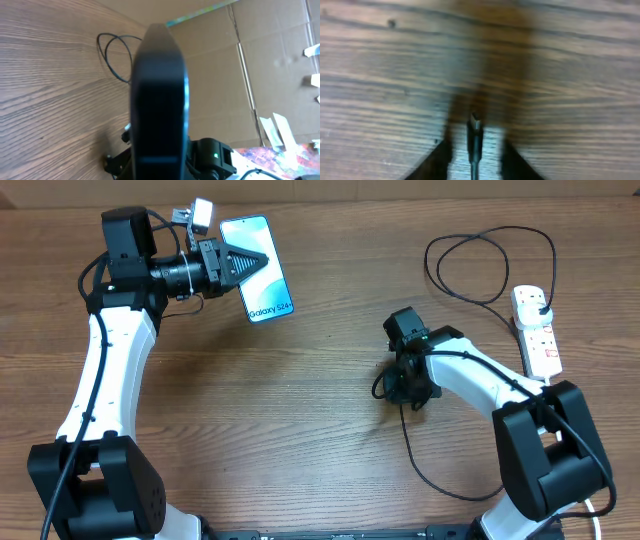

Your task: Plug charger to phone and switch on socket

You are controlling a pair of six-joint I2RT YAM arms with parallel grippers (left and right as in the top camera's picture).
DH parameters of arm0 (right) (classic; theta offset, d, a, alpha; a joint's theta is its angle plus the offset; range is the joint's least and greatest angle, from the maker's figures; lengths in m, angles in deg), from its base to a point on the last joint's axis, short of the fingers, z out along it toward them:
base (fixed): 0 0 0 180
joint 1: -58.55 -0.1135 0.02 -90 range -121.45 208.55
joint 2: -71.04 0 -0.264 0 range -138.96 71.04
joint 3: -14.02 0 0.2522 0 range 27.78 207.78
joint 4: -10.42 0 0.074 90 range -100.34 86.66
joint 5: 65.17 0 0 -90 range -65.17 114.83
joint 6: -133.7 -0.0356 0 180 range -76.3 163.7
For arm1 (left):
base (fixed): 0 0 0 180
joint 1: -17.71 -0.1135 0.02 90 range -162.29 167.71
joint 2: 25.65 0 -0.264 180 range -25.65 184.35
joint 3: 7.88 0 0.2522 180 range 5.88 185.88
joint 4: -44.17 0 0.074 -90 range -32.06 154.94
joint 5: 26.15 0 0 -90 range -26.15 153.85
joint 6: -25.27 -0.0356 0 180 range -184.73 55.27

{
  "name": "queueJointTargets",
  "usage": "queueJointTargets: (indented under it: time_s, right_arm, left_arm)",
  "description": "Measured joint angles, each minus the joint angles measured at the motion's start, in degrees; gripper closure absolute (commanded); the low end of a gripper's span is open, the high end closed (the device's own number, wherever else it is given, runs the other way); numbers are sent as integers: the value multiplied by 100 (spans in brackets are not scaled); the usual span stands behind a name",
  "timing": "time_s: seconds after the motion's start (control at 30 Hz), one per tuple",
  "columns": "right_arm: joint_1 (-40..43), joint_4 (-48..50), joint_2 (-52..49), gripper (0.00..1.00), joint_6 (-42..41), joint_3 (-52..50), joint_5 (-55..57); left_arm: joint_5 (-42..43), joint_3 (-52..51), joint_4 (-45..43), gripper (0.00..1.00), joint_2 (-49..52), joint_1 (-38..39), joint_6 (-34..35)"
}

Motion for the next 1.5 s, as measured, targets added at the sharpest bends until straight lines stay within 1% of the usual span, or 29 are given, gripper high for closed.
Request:
queueJointTargets:
  time_s: [0.03, 0.13, 0.27, 0.5, 0.6, 0.7, 0.77, 0.9, 0.93, 1.0, 1.03, 1.1, 1.17, 1.2, 1.3, 1.5]
  right_arm:
    - [-7, 26, 17, 56, -26, -20, 2]
    - [-4, 26, 26, 56, -26, -26, 4]
    - [-4, -122, 26, 68, -85, -24, 13]
    - [7, -588, 26, 71, -173, -33, -94]
    - [7, -706, 26, 77, -186, -50, -151]
    - [7, -697, 26, 87, -190, -63, -238]
    - [11, -658, 26, 90, -197, -70, -328]
    - [9, -623, 26, 90, -186, -81, -400]
    - [9, -612, 26, 87, -190, -83, -402]
    - [9, -575, 26, 76, -221, -87, -450]
    - [11, -538, 28, 76, -197, -87, -485]
    - [4, -459, 37, 76, -188, -87, -551]
    - [7, -407, 37, 84, -179, -87, -570]
    - [7, -389, 37, 87, -175, -92, -577]
    - [9, -328, 37, 88, -190, -92, -590]
    - [9, -358, 37, 87, -188, -92, -590]
  left_arm:
    - [-31, 0, 9, 96, 0, 0, -24]
    - [-74, 0, 9, 96, 0, 0, -52]
    - [-96, 0, 24, 96, 0, 0, -57]
    - [-127, 0, 24, 96, 0, 0, -57]
    - [-155, 0, 24, 96, 0, 0, -57]
    - [-181, 0, 24, 96, 0, 0, -57]
    - [-184, 0, 24, 96, 0, 0, -57]
    - [-195, 0, 24, 96, 0, 0, -57]
    - [-199, 0, 24, 96, 0, 0, -57]
    - [-199, 0, 24, 96, 0, 0, -57]
    - [-199, 0, 24, 96, 0, 0, -57]
    - [-199, 0, 24, 96, 0, 0, -57]
    - [-199, 0, 24, 96, 0, 0, -57]
    - [-199, 0, 24, 96, 0, 0, -57]
    - [-199, 0, 24, 96, 0, 0, -57]
    - [-197, 0, 26, 96, 0, 0, -57]
